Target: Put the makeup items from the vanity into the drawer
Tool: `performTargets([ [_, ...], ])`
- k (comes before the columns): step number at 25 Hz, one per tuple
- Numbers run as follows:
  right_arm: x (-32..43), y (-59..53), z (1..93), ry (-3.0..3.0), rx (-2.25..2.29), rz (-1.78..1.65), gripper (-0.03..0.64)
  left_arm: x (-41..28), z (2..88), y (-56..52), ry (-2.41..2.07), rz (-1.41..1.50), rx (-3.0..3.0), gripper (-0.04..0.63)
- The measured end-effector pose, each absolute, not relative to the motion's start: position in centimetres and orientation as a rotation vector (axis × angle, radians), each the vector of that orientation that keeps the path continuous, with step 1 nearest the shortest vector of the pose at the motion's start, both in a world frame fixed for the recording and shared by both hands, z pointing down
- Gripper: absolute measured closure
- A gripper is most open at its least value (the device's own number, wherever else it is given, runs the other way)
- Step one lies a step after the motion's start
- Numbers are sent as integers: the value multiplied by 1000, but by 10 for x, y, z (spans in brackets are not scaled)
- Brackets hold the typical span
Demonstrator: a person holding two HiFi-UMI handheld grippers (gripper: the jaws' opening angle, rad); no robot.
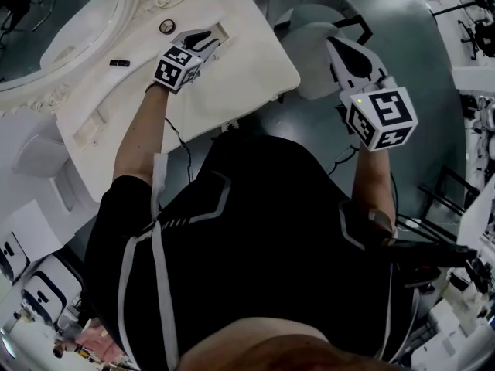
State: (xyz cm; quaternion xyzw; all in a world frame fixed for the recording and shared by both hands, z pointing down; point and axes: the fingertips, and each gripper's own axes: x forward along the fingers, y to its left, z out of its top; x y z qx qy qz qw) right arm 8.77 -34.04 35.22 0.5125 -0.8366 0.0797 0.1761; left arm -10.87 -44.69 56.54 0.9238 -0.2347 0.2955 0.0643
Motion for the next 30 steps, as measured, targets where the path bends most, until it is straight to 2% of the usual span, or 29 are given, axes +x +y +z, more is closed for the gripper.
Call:
performTargets([
  [10,101,-318,326,-2525,1353,141,612,-119,455,-403,-1059,488,2765,492],
  [21,117,-280,301,-2689,1216,61,612,-118,324,-302,-1460,58,2703,495],
  [27,113,-268,298,-2772,1109,38,612,-127,284,-248,-1696,-70,2566,540],
  [30,111,-259,291,-2805,1073,25,612,-130,278,-226,-1747,-98,2501,584],
])
